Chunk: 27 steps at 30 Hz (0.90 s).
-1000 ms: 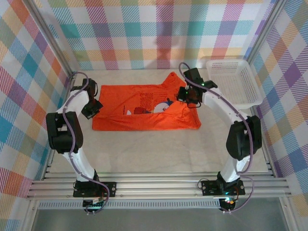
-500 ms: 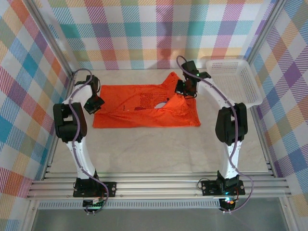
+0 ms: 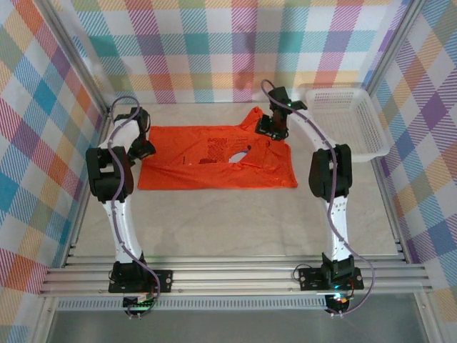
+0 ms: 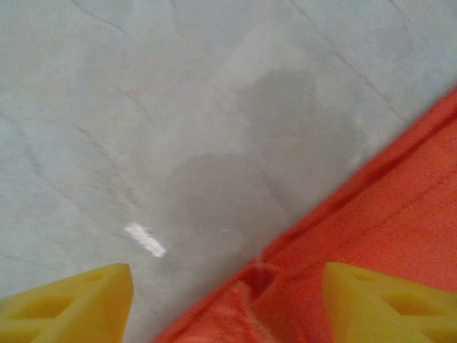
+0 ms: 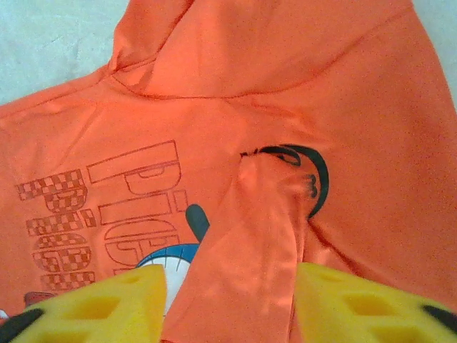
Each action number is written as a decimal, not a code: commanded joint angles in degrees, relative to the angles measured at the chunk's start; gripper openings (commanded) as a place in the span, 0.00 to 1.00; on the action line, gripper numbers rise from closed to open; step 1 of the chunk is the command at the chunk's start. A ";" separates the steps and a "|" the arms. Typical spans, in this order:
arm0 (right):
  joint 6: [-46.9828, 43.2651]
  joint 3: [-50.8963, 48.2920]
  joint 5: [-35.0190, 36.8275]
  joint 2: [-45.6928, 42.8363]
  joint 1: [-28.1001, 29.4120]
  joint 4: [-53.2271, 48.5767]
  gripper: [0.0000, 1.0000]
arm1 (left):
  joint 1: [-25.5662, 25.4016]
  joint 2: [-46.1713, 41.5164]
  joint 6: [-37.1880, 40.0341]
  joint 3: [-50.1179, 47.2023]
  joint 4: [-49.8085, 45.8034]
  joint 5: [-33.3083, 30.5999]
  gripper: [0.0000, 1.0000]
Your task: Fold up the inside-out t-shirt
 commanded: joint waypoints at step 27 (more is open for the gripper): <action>4.16 -69.64 -6.35 -33.68 -1.76 17.50 0.57 | -3.31 -21.71 -2.19 -46.47 23.50 27.89 0.83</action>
